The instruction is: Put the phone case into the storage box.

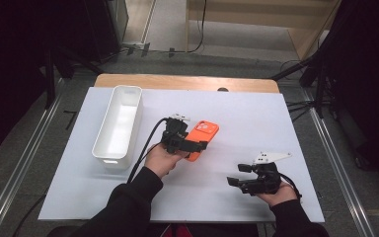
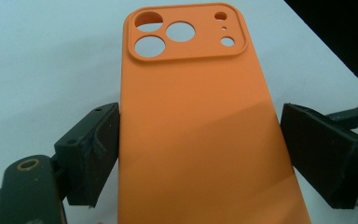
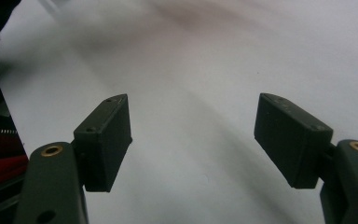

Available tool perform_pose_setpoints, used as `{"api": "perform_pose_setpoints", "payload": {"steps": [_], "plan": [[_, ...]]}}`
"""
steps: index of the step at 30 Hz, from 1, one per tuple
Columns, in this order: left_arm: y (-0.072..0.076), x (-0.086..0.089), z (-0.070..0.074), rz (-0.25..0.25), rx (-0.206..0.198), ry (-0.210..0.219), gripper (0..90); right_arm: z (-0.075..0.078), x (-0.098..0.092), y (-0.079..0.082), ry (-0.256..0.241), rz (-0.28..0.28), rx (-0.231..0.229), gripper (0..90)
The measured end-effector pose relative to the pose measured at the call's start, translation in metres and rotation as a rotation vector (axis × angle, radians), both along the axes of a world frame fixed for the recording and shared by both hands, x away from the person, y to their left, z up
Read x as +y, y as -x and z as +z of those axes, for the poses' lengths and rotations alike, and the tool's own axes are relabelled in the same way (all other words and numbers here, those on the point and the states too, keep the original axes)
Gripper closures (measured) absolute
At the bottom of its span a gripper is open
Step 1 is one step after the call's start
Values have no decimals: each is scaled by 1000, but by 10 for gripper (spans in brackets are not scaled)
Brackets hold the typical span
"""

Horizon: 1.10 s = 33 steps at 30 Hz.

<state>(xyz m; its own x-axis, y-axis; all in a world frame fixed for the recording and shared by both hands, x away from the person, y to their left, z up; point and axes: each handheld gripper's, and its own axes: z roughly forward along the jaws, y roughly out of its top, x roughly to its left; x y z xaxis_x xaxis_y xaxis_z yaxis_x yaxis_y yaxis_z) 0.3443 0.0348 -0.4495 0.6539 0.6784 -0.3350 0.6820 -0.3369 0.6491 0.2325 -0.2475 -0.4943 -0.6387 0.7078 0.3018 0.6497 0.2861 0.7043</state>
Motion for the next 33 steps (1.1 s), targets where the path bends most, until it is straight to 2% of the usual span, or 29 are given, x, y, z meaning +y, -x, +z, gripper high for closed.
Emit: {"api": "perform_pose_setpoints", "payload": {"steps": [3,9,14,21,25,33], "plan": [[3,5,0,4,-5,10,147,2,0,-1,-13,-16,-3,261],[9,13,-4,13,-17,57,147,7,-1,-4,-44,-51,0,261],[13,16,-8,13,-35,79,147,14,1,-6,-48,-71,-27,255],[17,20,-13,35,-33,110,146,24,4,-12,-84,-105,-43,236],[20,21,-15,45,-53,138,147,31,6,-16,-100,-126,-36,237],[25,23,-19,74,-90,162,147,38,13,-24,-117,-137,-47,237]]}}
